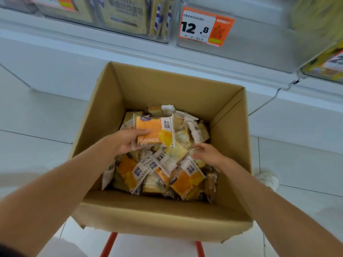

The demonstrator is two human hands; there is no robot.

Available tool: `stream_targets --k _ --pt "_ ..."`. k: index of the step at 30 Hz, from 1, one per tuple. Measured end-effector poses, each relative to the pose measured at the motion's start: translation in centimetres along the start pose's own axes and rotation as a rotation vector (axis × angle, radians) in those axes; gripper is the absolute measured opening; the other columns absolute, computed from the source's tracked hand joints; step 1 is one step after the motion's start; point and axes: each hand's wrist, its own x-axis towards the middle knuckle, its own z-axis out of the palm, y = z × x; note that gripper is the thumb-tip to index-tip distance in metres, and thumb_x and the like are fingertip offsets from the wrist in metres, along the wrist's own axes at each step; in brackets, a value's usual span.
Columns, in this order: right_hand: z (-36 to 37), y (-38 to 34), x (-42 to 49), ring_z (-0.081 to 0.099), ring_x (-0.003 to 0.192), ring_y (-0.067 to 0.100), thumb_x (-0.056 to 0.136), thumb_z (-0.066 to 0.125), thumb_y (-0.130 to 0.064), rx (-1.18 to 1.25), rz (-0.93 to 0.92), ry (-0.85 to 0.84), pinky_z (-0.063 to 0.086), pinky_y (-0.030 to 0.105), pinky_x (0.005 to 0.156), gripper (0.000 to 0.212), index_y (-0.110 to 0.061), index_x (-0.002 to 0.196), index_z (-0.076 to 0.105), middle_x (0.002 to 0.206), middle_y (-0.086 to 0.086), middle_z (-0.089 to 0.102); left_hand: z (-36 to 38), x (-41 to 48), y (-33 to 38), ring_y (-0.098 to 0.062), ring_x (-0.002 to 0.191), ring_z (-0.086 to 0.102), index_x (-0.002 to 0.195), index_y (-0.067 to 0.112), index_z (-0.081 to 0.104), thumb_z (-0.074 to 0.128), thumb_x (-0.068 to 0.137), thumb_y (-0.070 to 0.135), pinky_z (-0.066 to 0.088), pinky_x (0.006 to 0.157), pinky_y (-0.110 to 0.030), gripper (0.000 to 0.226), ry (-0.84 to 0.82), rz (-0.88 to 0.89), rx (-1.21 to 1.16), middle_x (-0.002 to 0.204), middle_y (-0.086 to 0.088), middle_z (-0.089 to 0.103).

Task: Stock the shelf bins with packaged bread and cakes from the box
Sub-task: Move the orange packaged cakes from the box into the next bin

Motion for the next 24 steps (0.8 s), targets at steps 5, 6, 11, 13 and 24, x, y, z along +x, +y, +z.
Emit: stream_targets --k 5,6,11,13,24 --pt "3.5 3.0 2.3 0.043 0.128 0.028 0.080 0.077 -0.027 -0.571 0.100 0.027 0.043 0.038 0.098 0.056 -0.020 0.128 0.048 0.137 0.005 0.048 -1.3 0.2 -0.8 -0.028 0.107 0.069 0.136 0.014 0.048 0.067 0.090 0.009 0.061 0.080 -0.040 0.050 0.038 0.020 0.053 0.120 -0.014 0.069" --pt "3.6 3.0 2.4 0.040 0.128 0.029 0.082 0.074 -0.031 -0.706 0.084 0.066 0.039 0.041 0.101 0.047 -0.021 0.122 0.053 0.132 0.004 0.050 -1.2 0.2 -0.9 -0.028 0.106 0.069 0.135 0.014 0.049 0.066 0.090 0.009 0.060 0.082 -0.040 0.049 0.050 0.029 0.059 0.120 -0.014 0.069" --pt "2.3 1.8 1.9 0.058 0.110 0.021 0.084 0.075 -0.014 -0.222 -0.057 0.006 0.049 0.032 0.087 0.036 -0.017 0.117 0.061 0.119 0.002 0.062 -0.6 0.1 -0.9 -0.027 0.102 0.069 0.133 0.019 0.047 0.065 0.092 0.009 0.056 0.089 -0.043 0.046 0.123 0.128 0.130 0.120 -0.013 0.067" --pt "0.5 -0.1 1.2 0.063 0.101 0.018 0.086 0.072 -0.014 -0.060 -0.122 0.068 0.054 0.032 0.080 0.034 -0.018 0.116 0.057 0.114 0.002 0.064 -0.1 -0.4 -0.5 -0.022 0.095 0.068 0.132 0.017 0.048 0.062 0.095 0.008 0.057 0.082 -0.037 0.040 0.203 0.253 0.275 0.117 -0.010 0.066" --pt "-2.7 -10.8 -2.3 0.065 0.100 0.037 0.092 0.061 -0.006 0.794 -0.248 -0.049 0.058 0.048 0.070 0.033 -0.003 0.125 0.057 0.119 0.022 0.065 5.0 -5.1 4.6 -0.028 0.115 0.064 0.116 0.029 0.067 0.055 0.056 0.091 0.043 0.104 -0.056 0.087 -0.068 0.423 0.360 0.115 -0.002 0.072"
